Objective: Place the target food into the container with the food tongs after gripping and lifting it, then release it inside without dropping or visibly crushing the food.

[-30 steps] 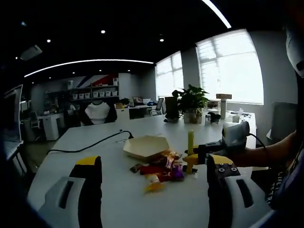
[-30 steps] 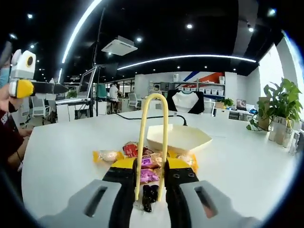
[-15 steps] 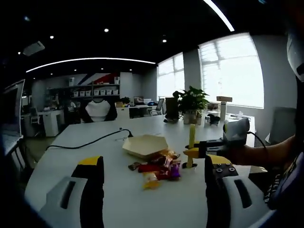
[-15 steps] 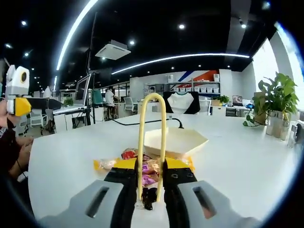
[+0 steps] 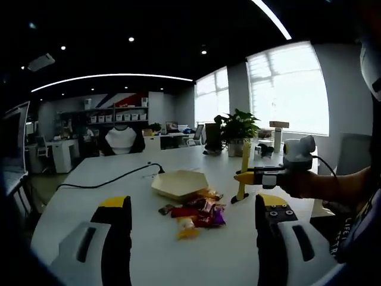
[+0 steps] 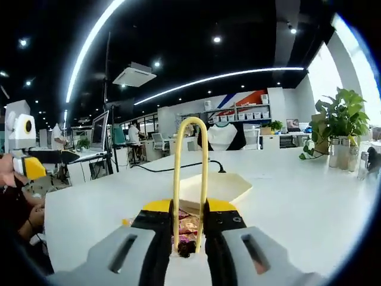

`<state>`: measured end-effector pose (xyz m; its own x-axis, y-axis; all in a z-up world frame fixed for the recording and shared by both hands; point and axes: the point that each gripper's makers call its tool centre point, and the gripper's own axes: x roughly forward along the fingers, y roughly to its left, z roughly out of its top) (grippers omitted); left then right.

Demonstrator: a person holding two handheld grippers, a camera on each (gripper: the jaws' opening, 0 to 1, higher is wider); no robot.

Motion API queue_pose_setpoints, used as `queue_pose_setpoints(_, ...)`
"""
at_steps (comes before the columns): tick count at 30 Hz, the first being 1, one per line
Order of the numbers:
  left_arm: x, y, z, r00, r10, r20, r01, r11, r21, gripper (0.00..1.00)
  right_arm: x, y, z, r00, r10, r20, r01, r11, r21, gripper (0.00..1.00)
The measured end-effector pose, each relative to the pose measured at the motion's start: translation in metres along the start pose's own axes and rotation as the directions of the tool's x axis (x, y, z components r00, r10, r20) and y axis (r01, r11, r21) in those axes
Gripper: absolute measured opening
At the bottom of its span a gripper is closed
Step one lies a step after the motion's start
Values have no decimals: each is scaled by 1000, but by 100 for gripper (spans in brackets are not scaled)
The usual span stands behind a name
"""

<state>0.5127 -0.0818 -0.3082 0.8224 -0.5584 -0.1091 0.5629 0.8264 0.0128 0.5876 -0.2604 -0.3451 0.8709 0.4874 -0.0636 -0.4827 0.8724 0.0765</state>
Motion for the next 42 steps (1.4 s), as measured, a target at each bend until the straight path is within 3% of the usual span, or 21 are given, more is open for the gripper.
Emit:
queue_pose_setpoints(1,0,0,0,1000,2,1,-2,1000,2,91,1,1,8,1000,2,17,-2,1000,-28,14)
queue_pose_setpoints(9,-2,1,-2,1000,6,-1,-6,1000,-8,90,21,-9,45,996,-8,92,10,1000,-14,14)
queue_pose_setpoints(15,-2,3,0,1000,6,6,-6,1000,2,90,40,-17,60,993,-10,115,12,1000,-23,14)
queue_pose_setpoints(26,2,12,0,1000,15,-4,-15,1000,8,89,103,-45,75,994,-2,112,0,1000,15,14)
queue_pose_setpoints(31,2,14,2,1000,26,-2,-26,1000,16,89,132,-47,67,995,19,96,-18,1000,-4,14)
queue_pose_setpoints(36,3,17,2,999,37,-3,-37,999,15,88,153,-42,34,1000,28,9,-28,999,-37,14)
queue_pose_setpoints(40,1,19,0,999,45,-12,-45,999,16,88,164,-47,17,1000,30,-7,-30,1000,-8,14)
queue_pose_setpoints(42,1,19,-1,999,46,-21,-46,999,15,88,166,-51,12,999,26,-24,-27,998,-64,14)
